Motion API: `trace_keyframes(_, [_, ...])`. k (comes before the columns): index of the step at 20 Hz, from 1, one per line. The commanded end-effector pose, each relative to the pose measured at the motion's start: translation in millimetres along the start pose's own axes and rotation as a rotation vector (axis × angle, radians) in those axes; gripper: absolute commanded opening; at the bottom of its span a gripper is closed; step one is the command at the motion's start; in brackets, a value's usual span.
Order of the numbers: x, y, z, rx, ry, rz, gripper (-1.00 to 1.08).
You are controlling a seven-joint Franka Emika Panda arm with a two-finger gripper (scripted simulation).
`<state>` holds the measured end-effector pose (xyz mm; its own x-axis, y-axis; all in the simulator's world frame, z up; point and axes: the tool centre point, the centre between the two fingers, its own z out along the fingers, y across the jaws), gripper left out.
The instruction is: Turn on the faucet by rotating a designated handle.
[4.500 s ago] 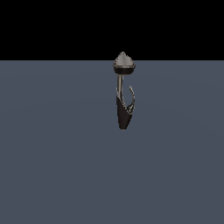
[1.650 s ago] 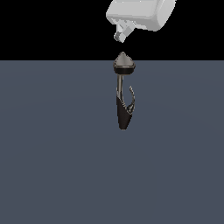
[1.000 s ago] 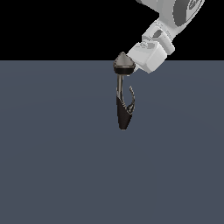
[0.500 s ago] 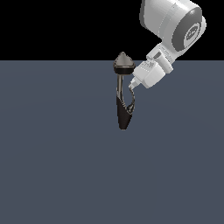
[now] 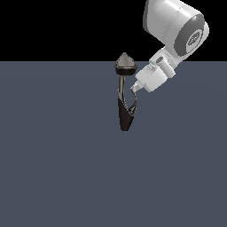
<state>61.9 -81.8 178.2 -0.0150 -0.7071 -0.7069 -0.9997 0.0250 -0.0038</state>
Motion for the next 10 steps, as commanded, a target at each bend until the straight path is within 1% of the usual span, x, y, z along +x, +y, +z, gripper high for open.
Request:
trace_keyframes(1, [-1.6, 4.1, -0.1, 0.000, 0.000, 0.000, -1.00])
trace_keyframes(10, [-9.6, 28.3, -0.1, 0.001, 0.000, 0.000, -1.00])
